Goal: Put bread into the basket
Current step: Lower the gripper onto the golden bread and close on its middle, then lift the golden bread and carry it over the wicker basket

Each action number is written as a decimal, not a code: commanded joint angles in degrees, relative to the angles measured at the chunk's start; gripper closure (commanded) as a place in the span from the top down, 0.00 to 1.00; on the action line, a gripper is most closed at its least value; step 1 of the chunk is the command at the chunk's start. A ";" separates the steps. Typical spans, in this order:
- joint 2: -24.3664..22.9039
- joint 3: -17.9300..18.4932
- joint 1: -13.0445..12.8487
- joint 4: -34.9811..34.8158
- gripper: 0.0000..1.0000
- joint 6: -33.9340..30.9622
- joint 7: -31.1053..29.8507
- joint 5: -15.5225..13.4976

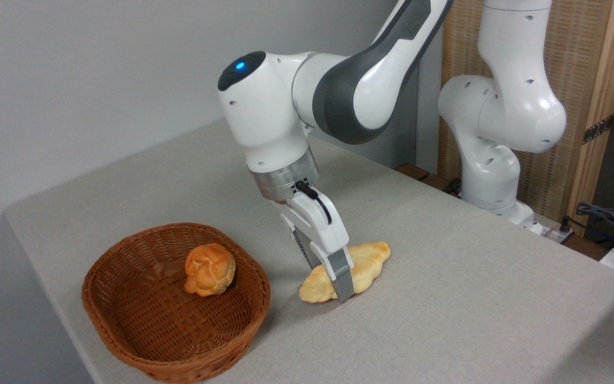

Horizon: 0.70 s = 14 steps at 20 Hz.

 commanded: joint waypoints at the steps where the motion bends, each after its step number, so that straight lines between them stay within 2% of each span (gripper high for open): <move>1: -1.06 0.39 -0.21 0.67 0.39 -0.78 1.05 0.83; 10: -0.80 0.30 -0.21 6.03 0.38 -4.12 0.97 0.31; 14: -0.10 -0.05 -0.21 11.99 0.38 -4.12 0.44 -0.92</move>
